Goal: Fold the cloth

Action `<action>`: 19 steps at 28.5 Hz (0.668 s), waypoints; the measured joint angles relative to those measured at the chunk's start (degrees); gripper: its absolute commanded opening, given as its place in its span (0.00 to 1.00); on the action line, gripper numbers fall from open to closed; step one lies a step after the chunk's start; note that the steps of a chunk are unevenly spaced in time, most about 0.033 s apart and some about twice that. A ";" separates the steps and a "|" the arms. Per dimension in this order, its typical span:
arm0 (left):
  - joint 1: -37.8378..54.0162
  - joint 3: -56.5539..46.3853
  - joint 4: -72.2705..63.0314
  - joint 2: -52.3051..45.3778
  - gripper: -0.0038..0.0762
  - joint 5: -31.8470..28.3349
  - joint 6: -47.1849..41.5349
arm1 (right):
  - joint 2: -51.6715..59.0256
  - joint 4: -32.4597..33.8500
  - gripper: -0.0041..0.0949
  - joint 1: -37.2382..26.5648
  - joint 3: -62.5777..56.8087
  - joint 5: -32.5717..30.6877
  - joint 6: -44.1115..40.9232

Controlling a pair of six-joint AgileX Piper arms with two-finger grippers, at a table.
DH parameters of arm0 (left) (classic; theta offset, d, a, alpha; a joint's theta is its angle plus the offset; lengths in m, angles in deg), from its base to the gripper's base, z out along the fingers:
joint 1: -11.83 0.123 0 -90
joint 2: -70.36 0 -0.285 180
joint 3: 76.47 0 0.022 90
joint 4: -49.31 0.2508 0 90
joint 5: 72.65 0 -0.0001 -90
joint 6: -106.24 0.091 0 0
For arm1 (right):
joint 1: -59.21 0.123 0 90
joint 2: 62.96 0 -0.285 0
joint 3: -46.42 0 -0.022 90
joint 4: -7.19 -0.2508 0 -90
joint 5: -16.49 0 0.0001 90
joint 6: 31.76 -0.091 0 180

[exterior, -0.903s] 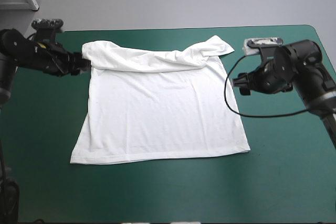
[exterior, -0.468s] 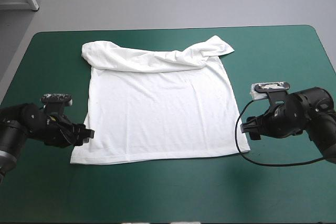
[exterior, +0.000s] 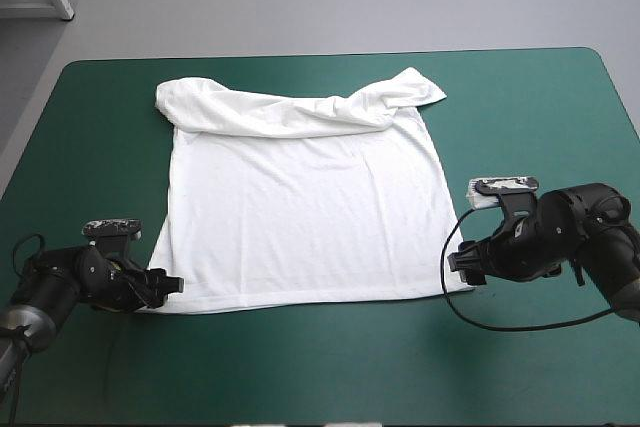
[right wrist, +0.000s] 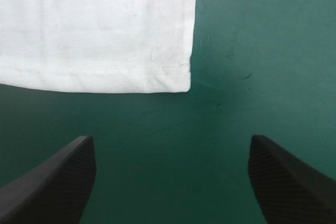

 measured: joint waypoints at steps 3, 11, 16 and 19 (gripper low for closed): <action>0.00 -0.91 0.00 1.99 0.63 -1.92 -0.93 | 0.00 0.00 0.79 0.00 0.00 -0.06 0.18; 0.07 0.38 -0.48 5.68 0.33 -3.51 -0.44 | 0.00 -0.11 0.79 0.00 -0.82 0.47 0.38; 0.14 0.79 -3.55 6.23 0.04 -3.41 2.00 | 0.00 -0.13 0.79 0.00 -6.27 6.19 0.38; 0.14 0.79 -5.02 6.28 0.04 -3.29 2.37 | -0.31 -0.13 0.79 0.00 -9.17 10.47 0.42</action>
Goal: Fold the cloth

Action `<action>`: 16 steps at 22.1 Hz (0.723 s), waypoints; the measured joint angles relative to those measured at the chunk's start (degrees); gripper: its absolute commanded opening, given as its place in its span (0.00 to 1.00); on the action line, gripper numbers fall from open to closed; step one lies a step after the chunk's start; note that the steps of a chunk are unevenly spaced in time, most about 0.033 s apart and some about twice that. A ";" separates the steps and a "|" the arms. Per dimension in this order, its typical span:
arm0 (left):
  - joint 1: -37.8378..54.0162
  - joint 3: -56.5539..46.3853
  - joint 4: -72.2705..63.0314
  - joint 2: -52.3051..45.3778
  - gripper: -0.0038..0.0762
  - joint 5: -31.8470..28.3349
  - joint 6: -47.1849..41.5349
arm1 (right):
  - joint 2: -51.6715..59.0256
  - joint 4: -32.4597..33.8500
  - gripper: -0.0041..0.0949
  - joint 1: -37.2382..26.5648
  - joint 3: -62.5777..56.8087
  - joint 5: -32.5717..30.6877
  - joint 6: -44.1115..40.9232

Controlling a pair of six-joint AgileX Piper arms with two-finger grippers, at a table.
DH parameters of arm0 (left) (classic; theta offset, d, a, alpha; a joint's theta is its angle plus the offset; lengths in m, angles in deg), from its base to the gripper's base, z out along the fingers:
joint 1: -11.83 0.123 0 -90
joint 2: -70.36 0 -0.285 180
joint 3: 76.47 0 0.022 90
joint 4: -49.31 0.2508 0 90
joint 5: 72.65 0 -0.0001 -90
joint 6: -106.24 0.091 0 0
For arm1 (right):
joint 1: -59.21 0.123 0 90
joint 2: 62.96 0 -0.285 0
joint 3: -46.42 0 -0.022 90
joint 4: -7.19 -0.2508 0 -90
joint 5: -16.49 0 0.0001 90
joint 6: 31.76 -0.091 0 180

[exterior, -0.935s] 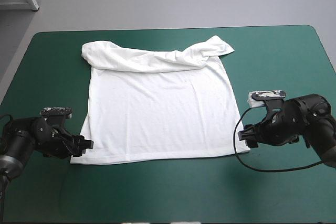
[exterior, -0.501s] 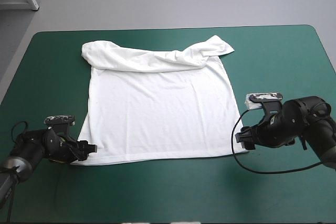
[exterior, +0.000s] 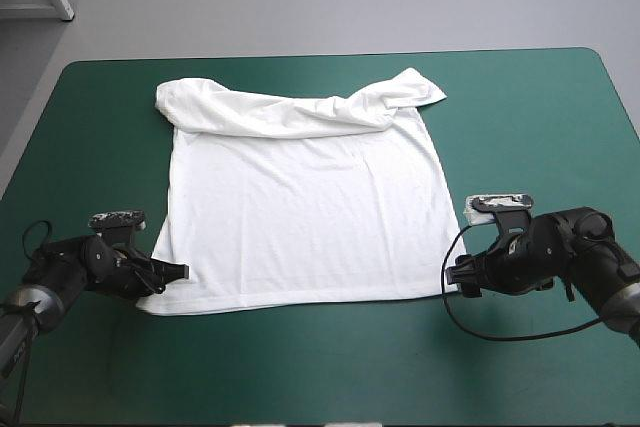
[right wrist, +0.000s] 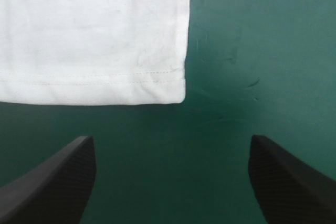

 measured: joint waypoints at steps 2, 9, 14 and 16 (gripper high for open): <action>0.00 0.00 -0.84 0.05 0.04 0.11 0.28 | -2.05 -0.27 0.79 0.00 -1.23 2.53 0.00; 0.00 0.00 -1.69 0.05 0.04 0.29 1.55 | -13.50 -3.48 0.59 0.00 -0.91 10.51 1.26; 0.00 0.00 -1.75 0.10 0.04 0.29 2.01 | -14.83 -3.15 0.05 -0.18 -0.44 11.46 2.45; 0.00 0.08 -1.81 0.10 0.04 0.41 2.01 | -15.12 -5.74 0.03 -0.18 -0.43 14.06 3.27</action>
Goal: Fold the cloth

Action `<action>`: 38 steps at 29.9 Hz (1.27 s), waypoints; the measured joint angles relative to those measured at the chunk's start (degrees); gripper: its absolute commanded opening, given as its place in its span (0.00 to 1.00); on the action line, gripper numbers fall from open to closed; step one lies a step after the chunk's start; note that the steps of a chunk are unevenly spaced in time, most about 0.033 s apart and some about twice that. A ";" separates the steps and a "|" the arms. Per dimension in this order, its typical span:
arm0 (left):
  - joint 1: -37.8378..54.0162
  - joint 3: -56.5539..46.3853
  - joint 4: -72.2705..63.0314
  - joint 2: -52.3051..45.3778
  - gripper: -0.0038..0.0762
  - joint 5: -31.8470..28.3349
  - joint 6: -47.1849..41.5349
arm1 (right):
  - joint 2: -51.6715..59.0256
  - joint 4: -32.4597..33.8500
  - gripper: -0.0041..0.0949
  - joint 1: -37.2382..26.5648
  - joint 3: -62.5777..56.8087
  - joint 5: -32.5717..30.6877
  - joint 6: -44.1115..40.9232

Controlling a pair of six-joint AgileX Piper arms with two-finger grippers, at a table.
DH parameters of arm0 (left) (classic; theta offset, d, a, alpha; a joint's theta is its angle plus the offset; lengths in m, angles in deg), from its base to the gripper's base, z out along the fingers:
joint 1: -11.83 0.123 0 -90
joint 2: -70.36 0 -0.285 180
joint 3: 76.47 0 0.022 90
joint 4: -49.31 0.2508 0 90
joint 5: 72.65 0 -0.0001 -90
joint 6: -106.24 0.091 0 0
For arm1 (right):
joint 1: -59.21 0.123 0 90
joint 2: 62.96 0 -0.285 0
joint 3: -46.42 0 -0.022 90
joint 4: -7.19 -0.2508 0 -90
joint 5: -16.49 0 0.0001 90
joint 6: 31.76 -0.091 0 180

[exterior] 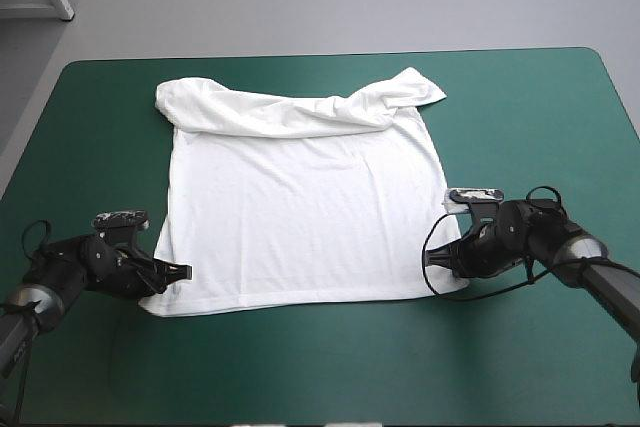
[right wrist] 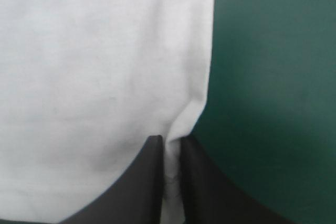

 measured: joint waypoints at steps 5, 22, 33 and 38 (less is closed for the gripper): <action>0.00 2.01 0.03 -0.64 0.04 2.46 0.07 | 0.62 -1.75 0.02 0.05 0.28 1.38 1.15; -0.06 56.71 -0.35 -6.58 0.04 15.27 0.55 | 9.23 1.20 0.02 0.05 46.69 -5.72 0.70; -0.06 91.00 0.13 -2.85 0.04 16.10 2.77 | 9.17 6.15 0.02 0.05 76.98 -8.66 0.00; -0.12 99.58 4.33 -2.85 0.04 13.96 2.94 | 9.27 7.15 0.02 0.05 88.05 -10.35 0.67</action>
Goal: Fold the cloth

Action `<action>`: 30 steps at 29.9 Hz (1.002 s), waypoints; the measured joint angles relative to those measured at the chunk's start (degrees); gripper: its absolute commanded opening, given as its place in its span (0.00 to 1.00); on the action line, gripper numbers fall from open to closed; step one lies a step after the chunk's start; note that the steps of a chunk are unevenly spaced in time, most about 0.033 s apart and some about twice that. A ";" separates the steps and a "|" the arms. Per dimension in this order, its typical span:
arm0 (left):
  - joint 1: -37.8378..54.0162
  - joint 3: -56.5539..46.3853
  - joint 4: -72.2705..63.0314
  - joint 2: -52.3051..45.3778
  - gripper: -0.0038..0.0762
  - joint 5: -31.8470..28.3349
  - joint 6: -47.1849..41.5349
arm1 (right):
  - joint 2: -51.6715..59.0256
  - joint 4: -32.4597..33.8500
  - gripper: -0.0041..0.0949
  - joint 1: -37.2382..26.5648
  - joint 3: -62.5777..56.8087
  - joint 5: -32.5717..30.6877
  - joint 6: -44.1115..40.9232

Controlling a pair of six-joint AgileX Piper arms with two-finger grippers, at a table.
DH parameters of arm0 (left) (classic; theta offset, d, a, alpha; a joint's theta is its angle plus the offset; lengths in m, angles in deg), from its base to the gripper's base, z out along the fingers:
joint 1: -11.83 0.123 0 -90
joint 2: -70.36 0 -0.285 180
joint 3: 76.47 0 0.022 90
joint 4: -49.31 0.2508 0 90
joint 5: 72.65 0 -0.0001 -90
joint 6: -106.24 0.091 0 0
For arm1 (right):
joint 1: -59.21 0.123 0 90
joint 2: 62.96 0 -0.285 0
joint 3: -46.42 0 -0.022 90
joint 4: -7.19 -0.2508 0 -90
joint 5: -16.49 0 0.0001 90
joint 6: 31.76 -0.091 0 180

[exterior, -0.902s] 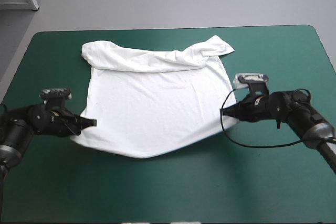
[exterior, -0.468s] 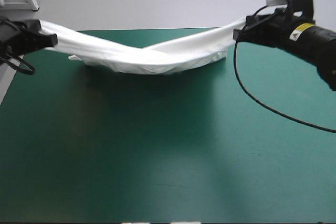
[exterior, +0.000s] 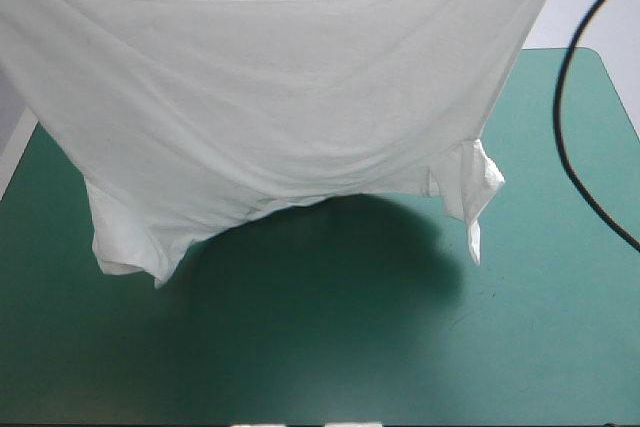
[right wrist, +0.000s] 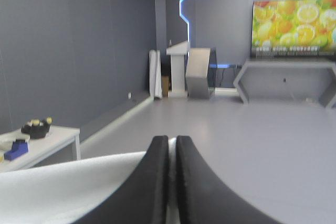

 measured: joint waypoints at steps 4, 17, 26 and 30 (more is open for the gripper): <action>0.00 4.93 3.35 -0.07 0.04 -3.43 0.00 | 0.46 0.11 0.02 0.00 7.29 -0.12 1.26; 0.00 7.08 0.45 6.62 0.04 -4.92 1.92 | -4.87 -2.35 0.02 0.00 10.83 1.78 2.08; 0.00 6.04 -7.59 20.54 0.04 -9.37 4.28 | -17.77 -4.52 0.02 0.00 10.17 16.11 0.71; 0.00 6.13 -7.60 21.55 0.04 -12.16 5.79 | -18.83 -4.53 0.02 0.00 10.17 22.11 -0.67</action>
